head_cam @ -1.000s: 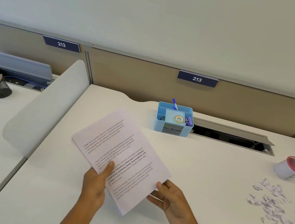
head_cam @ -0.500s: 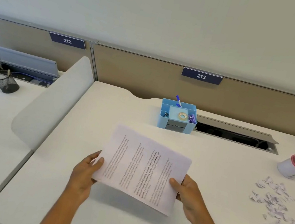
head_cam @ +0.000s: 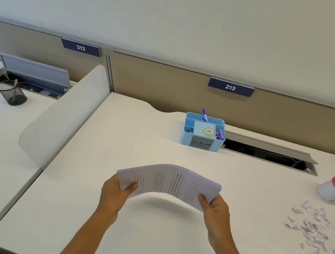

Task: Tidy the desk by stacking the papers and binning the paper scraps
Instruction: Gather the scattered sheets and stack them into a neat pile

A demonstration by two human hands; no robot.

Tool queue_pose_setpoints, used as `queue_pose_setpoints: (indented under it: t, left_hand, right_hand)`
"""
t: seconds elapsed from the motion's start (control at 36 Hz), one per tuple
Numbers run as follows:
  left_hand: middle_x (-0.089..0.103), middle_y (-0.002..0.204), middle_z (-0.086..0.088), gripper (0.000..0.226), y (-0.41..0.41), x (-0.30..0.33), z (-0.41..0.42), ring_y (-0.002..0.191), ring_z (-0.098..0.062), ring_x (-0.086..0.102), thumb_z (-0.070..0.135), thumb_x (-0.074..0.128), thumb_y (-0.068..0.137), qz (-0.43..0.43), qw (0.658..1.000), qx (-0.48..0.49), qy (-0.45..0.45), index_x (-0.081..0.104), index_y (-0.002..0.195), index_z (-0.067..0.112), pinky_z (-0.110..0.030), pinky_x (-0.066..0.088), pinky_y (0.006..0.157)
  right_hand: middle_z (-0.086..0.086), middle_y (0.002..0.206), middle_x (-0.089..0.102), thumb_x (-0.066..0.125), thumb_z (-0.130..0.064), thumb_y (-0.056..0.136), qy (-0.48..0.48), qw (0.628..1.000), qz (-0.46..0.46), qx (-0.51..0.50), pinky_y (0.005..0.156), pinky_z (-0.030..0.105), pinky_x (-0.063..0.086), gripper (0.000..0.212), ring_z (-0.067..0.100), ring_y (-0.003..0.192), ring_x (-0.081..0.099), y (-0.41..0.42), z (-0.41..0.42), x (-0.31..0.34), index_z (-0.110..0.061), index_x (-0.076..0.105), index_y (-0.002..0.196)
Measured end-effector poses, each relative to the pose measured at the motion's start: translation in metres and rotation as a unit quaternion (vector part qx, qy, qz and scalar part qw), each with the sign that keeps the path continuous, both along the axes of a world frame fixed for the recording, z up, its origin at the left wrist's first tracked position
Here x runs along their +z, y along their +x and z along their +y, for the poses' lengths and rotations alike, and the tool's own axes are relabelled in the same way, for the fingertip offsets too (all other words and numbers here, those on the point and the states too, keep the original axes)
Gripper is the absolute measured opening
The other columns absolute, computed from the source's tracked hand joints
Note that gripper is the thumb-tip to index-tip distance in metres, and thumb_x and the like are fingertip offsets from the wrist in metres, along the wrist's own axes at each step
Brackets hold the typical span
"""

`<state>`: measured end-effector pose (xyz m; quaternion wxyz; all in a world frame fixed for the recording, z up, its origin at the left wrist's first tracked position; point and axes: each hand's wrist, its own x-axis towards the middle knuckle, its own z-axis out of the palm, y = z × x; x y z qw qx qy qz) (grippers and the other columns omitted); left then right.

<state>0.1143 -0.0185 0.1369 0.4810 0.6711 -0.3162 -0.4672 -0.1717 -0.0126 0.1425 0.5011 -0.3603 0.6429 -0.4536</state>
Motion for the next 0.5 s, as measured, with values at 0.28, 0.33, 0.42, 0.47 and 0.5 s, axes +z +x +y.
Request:
queue_pose_setpoints:
  t: [0.28, 0.33, 0.42, 0.47, 0.5]
  left_hand:
    - [0.076, 0.097, -0.004, 0.022, -0.013, -0.019, 0.011, 0.091, -0.024, 0.068, 0.002, 0.082, 0.089, -0.037, 0.999, -0.035, 0.019, 0.071, 0.098, 0.019, -0.03, 0.053, 0.069]
    - [0.076, 0.098, -0.003, 0.024, -0.014, -0.016, 0.011, 0.091, -0.02, 0.068, 0.001, 0.081, 0.089, -0.031, 0.999, -0.034, 0.012, 0.07, 0.099, 0.02, -0.028, 0.053, 0.07]
    - [0.076, 0.098, -0.002, 0.023, -0.013, -0.014, 0.012, 0.091, -0.019, 0.068, 0.001, 0.08, 0.09, -0.029, 0.999, -0.035, 0.012, 0.07, 0.1, 0.02, -0.027, 0.053, 0.07]
    - [0.076, 0.1, -0.002, 0.026, -0.012, -0.015, 0.014, 0.094, -0.02, 0.068, 0.001, 0.081, 0.09, -0.026, 0.999, -0.037, 0.016, 0.07, 0.102, 0.021, -0.026, 0.053, 0.071]
    - [0.076, 0.103, -0.001, 0.028, -0.011, -0.016, 0.015, 0.097, -0.02, 0.068, 0.002, 0.081, 0.09, -0.027, 0.999, -0.038, 0.02, 0.07, 0.105, 0.023, -0.026, 0.053, 0.072]
  right_hand:
    - [-0.003, 0.116, 0.077, 0.069, -0.018, 0.102, 0.038, 0.999, 0.005, -0.018, 0.081, 0.027, 0.056, 0.027, 0.018, 0.111, 0.071, 0.011, 0.015, -0.028, -0.022, 0.068, 0.129]
    - [-0.003, 0.116, 0.077, 0.069, -0.018, 0.103, 0.037, 0.999, 0.006, -0.019, 0.085, 0.03, 0.057, 0.027, 0.017, 0.111, 0.07, 0.012, 0.014, -0.027, -0.023, 0.068, 0.129]
    - [-0.003, 0.116, 0.077, 0.068, -0.018, 0.103, 0.035, 0.999, 0.008, -0.018, 0.086, 0.031, 0.057, 0.027, 0.017, 0.111, 0.07, 0.01, 0.013, -0.027, -0.025, 0.068, 0.129]
    - [-0.003, 0.117, 0.077, 0.068, -0.019, 0.103, 0.036, 0.999, 0.012, -0.009, 0.086, 0.031, 0.058, 0.027, 0.016, 0.111, 0.07, 0.009, 0.014, -0.028, -0.026, 0.068, 0.129]
    - [-0.003, 0.117, 0.077, 0.067, -0.02, 0.104, 0.039, 0.999, 0.013, -0.004, 0.087, 0.031, 0.058, 0.027, 0.016, 0.112, 0.07, 0.008, 0.016, -0.029, -0.026, 0.068, 0.129]
